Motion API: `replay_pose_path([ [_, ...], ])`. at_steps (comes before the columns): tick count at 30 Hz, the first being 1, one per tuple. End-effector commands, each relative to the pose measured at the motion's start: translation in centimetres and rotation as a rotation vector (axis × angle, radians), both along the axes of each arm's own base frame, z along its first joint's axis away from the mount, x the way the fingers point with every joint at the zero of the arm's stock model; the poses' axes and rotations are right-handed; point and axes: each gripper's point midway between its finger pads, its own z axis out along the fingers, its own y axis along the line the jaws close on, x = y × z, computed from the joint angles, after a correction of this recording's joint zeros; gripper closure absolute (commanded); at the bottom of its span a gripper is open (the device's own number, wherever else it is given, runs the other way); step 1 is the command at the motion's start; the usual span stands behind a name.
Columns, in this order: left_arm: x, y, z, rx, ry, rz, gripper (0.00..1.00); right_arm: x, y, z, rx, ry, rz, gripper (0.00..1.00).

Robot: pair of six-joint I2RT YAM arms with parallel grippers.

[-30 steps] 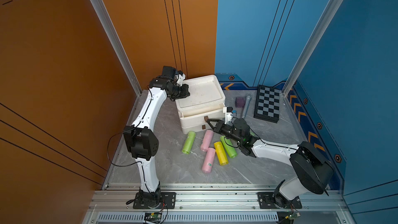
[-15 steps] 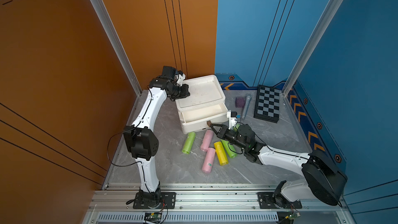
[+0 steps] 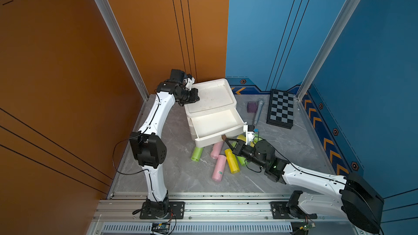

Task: Sort the rolls of trash bags by color and place them into the drawer
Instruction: Open the drawer in the storage box.

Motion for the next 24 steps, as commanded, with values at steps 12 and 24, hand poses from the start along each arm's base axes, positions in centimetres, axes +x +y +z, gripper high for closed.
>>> replay_pose_path([
  [12, -3.7, 1.4, -7.6, 0.09, 0.313, 0.032, 1.0, -2.8, -1.3, -1.8, -0.217, -0.002, 0.023, 0.86],
  [24, -2.6, 2.0, -9.0, 0.134, 0.324, 0.06, 1.0, -3.0, -5.5, -1.7, -0.381, -0.026, -0.063, 0.46],
])
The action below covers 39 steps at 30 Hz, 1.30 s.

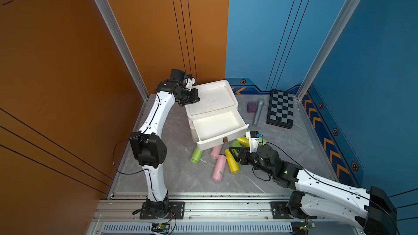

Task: Sort the rolls of trash bags by color and place them into the drawer
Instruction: Open the drawer in the storage box, then pick up the roll of trash bags from the center of the board.

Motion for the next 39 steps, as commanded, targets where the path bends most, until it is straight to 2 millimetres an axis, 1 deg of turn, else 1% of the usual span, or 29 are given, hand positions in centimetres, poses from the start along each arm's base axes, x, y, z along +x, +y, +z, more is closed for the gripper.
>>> replay_pose_path([
  [1, -2.1, 2.6, -9.1, 0.164, 0.294, 0.066, 1.0, 0.3, -2.7, 0.3, -0.105, -0.039, -0.065, 0.47],
  [3, -1.9, 3.2, -9.2, 0.2, 0.286, 0.083, 1.0, 0.4, -4.3, 0.5, -0.156, -0.055, -0.1, 0.48],
  [5, -1.7, 3.8, -9.3, 0.224, 0.281, 0.1, 1.0, 0.5, -5.6, 0.1, -0.22, -0.057, -0.125, 0.49],
  [8, -1.7, 4.0, -9.3, 0.236, 0.279, 0.11, 1.0, 0.5, -7.4, -1.0, -0.345, -0.037, -0.147, 0.48],
  [11, -1.8, 3.9, -9.2, 0.233, 0.278, 0.109, 1.0, 0.5, -8.3, -2.2, -0.464, -0.015, -0.146, 0.46],
  [14, -1.8, 4.0, -9.0, 0.233, 0.273, 0.111, 1.0, 0.5, -8.5, -3.9, -0.559, 0.017, -0.129, 0.45],
  [17, -1.9, 3.8, -8.7, 0.223, 0.269, 0.11, 1.0, 0.3, -7.9, -6.3, -0.64, 0.057, -0.098, 0.45],
  [20, -2.0, 3.6, -8.4, 0.209, 0.27, 0.107, 1.0, 0.2, -7.1, -7.9, -0.701, 0.076, -0.076, 0.45],
  [26, -2.1, 3.3, -8.4, 0.201, 0.272, 0.098, 1.0, 0.5, -5.2, -8.8, -0.749, 0.072, -0.043, 0.46],
  [31, -2.2, 3.1, -8.7, 0.195, 0.279, 0.09, 1.0, 0.3, -2.8, -9.3, -0.759, 0.082, 0.01, 0.47],
  [35, -2.4, 3.2, -8.8, 0.199, 0.284, 0.086, 1.0, 0.0, -1.5, -10.9, -0.788, 0.12, 0.036, 0.42],
  [39, -2.4, 3.3, -8.8, 0.197, 0.284, 0.084, 1.0, -0.1, -1.2, -12.4, -0.815, 0.155, 0.034, 0.36],
])
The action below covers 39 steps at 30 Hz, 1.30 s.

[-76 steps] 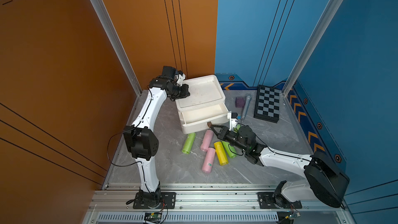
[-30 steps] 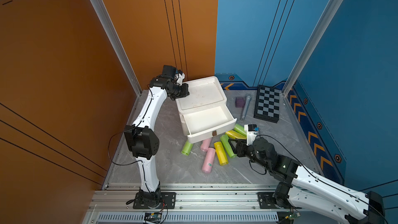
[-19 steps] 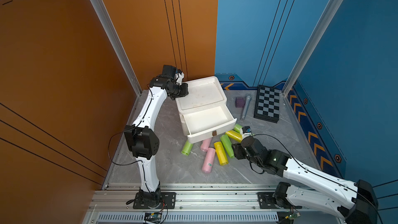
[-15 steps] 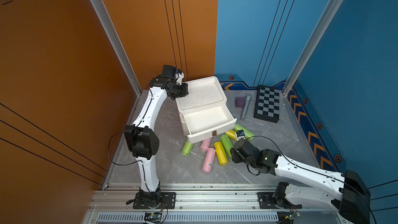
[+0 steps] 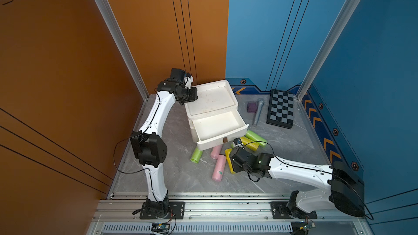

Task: Sort the rolls of trash bags by color and place them into the drawer
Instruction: Pick up the roll of trash bags from the center of the board.

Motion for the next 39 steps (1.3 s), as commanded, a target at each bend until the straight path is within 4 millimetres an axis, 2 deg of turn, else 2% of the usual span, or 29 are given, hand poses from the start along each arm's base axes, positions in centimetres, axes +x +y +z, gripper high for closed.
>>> replay_pose_path([
  [1, -3.9, 2.1, -8.8, 0.127, 0.331, 0.037, 1.0, 0.1, 0.5, -0.6, -0.01, 0.019, -0.015, 0.36],
  [7, -3.9, 2.1, -8.9, 0.119, 0.335, 0.037, 1.0, 0.1, 1.1, -2.2, -0.033, 0.059, -0.012, 0.33],
  [14, -3.9, 2.2, -8.8, 0.118, 0.333, 0.036, 1.0, 0.4, 2.4, -2.2, -0.018, 0.072, 0.001, 0.35],
  [20, -4.0, 2.2, -9.0, 0.113, 0.339, 0.035, 1.0, 0.8, 2.8, -3.7, -0.034, 0.12, -0.009, 0.35],
  [30, -4.1, 2.4, -9.1, 0.113, 0.343, 0.036, 1.0, 1.2, 2.3, -3.5, -0.022, 0.118, -0.028, 0.35],
  [36, -4.1, 2.4, -9.2, 0.11, 0.347, 0.033, 1.0, 1.2, 2.1, -4.3, -0.037, 0.14, -0.031, 0.35],
  [39, -4.2, 2.4, -9.2, 0.11, 0.349, 0.033, 1.0, 1.1, 2.1, -4.8, -0.044, 0.149, -0.032, 0.4],
])
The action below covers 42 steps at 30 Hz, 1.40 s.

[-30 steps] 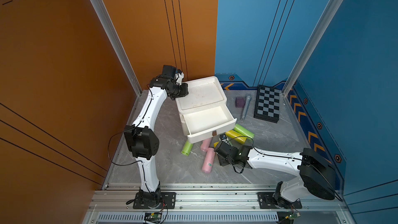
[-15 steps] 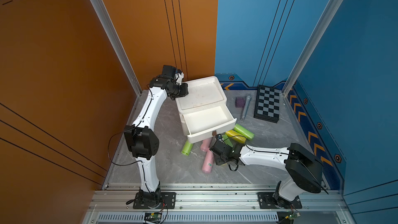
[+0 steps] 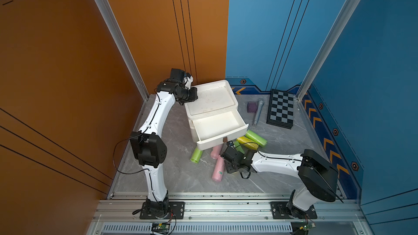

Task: Sort the rolls of trash bags by color and place them into the drawer
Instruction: Pick up the roll of trash bags from the center of the board.

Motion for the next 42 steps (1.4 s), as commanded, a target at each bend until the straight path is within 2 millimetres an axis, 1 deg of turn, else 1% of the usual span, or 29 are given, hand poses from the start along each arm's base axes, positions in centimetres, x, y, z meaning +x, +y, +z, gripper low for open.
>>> replay_pose_path([
  [1, -4.2, 2.3, -9.2, 0.116, 0.355, 0.034, 1.0, 0.6, 0.1, -0.2, 0.005, -0.001, -0.026, 0.42],
  [7, -4.3, 2.4, -9.3, 0.119, 0.359, 0.035, 1.0, 0.4, 0.0, -1.2, -0.014, 0.021, -0.023, 0.45],
  [10, -4.3, 2.4, -9.3, 0.116, 0.359, 0.035, 1.0, 0.2, 0.0, -1.1, -0.008, 0.021, -0.018, 0.54],
  [12, -4.3, 2.4, -9.3, 0.115, 0.357, 0.034, 1.0, 0.2, 0.0, -0.6, 0.004, 0.011, -0.016, 0.59],
  [14, -4.3, 2.4, -9.3, 0.114, 0.357, 0.033, 1.0, 0.0, 0.0, 0.3, 0.029, 0.0, -0.01, 0.65],
  [18, -4.3, 2.4, -9.3, 0.113, 0.358, 0.033, 1.0, -0.4, -0.2, 2.6, 0.089, -0.033, 0.001, 0.7],
  [23, -4.2, 2.4, -9.2, 0.113, 0.355, 0.033, 1.0, -1.4, -1.2, 5.6, 0.15, -0.051, 0.011, 0.7],
  [28, -4.0, 2.3, -9.2, 0.103, 0.357, 0.034, 1.0, -2.9, -2.1, 7.7, 0.167, -0.021, 0.044, 0.7],
  [32, -4.0, 2.2, -9.1, 0.1, 0.355, 0.035, 1.0, -4.4, -2.2, 9.6, 0.197, 0.004, 0.1, 0.7],
  [35, -4.1, 2.3, -9.0, 0.102, 0.352, 0.036, 1.0, -5.2, -2.6, 11.7, 0.228, 0.006, 0.114, 0.7],
  [37, -4.1, 2.3, -8.9, 0.103, 0.351, 0.037, 1.0, -5.4, -2.7, 13.7, 0.275, -0.012, 0.118, 0.7],
  [42, -4.2, 2.3, -8.7, 0.098, 0.351, 0.041, 1.0, -5.0, -2.5, 18.5, 0.407, -0.056, 0.099, 0.7],
])
